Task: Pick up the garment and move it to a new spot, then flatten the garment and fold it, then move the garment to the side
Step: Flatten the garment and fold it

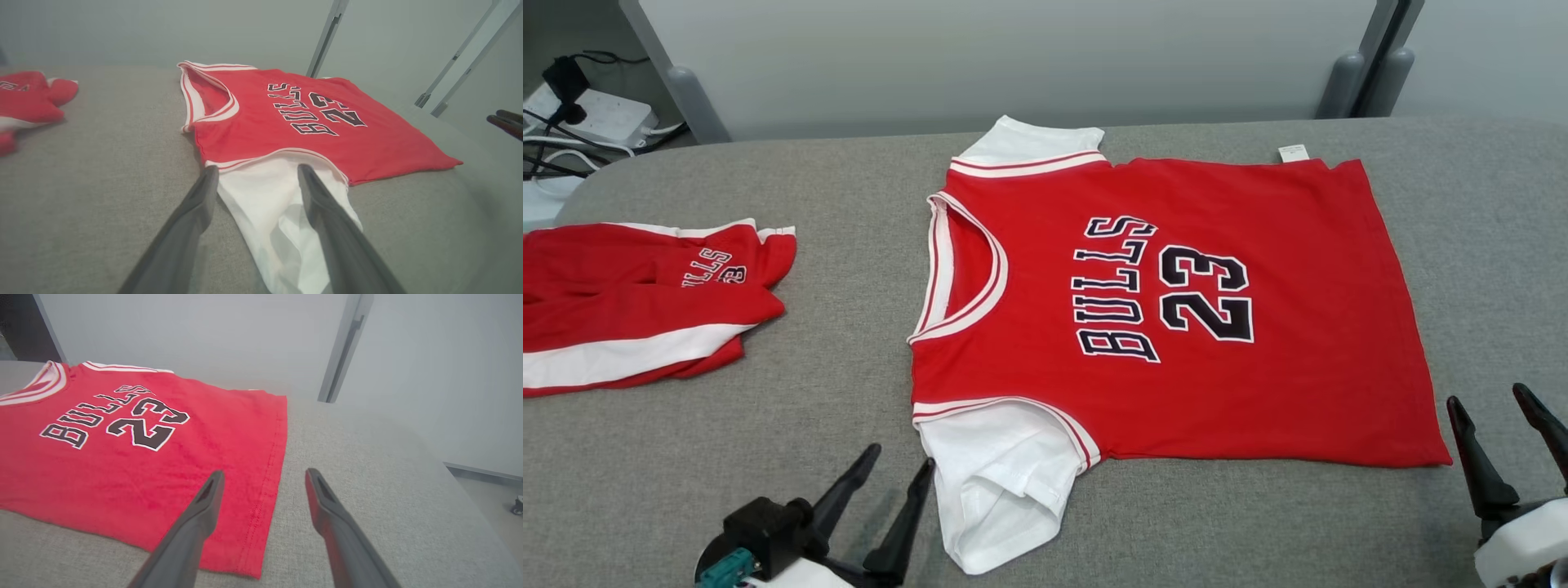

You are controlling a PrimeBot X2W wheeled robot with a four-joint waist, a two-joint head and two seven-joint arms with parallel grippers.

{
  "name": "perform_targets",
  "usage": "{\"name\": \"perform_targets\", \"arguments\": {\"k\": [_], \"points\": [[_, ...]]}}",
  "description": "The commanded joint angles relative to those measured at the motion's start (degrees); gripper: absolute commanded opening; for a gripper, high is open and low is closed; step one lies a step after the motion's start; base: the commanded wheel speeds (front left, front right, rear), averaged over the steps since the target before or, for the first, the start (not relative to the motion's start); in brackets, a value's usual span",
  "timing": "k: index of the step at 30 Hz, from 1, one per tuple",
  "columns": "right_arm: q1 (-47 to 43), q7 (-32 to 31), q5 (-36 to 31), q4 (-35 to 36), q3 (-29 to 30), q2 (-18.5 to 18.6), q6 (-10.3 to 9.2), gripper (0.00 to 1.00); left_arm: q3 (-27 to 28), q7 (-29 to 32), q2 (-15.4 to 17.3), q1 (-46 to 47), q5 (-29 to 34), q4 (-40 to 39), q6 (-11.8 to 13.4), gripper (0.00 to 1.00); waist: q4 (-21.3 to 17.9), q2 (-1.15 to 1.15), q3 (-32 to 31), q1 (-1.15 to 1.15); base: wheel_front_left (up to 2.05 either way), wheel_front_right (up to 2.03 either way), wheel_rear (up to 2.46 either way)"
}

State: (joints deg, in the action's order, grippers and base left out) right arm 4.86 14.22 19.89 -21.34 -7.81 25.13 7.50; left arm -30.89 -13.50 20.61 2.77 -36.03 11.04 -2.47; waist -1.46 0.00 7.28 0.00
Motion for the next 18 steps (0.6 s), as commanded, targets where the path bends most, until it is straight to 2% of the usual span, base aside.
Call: {"name": "perform_targets", "arguments": {"k": [1, 5, 8, 13, 18], "points": [[-1.2, 0.8, -1.3, 3.5, 0.5, 0.4, -0.01, 1.00, 3.6, -0.9, 0.7, 1.1, -0.6, -3.3, 1.5, 1.00, 0.4, 0.00, -0.9, 0.00, 0.00, 0.00, 0.00], [-2.2, 0.8, -3.7, 8.9, 2.3, -2.6, -0.01, 1.00, 7.1, -1.4, -1.1, 0.6, 0.7, -8.2, 4.4, 1.00, 0.6, 0.00, -2.2, 0.00, 0.00, 0.00, 0.00], [-2.4, 0.8, -4.7, 11.5, 2.7, -4.5, -0.01, 1.00, 8.8, -1.5, -3.2, -0.4, -0.1, -10.1, 4.3, 1.00, 0.5, 0.00, -3.1, 0.00, 0.00, 0.00, 0.00], [-3.5, 0.8, -5.2, 15.8, 4.1, -8.1, -0.01, 1.00, 13.7, -1.5, -7.5, -3.1, 2.3, -12.0, 5.3, 1.00, 0.0, 0.00, -4.8, 0.00, 0.00, 0.00, 0.00], [-6.0, 0.8, -5.2, 18.3, 5.4, -10.2, -0.01, 1.00, 17.4, -1.5, -11.0, -6.2, 5.0, -13.1, 4.6, 1.00, -0.5, 0.00, -6.2, 0.00, 0.00, 0.00, 0.00]]}}
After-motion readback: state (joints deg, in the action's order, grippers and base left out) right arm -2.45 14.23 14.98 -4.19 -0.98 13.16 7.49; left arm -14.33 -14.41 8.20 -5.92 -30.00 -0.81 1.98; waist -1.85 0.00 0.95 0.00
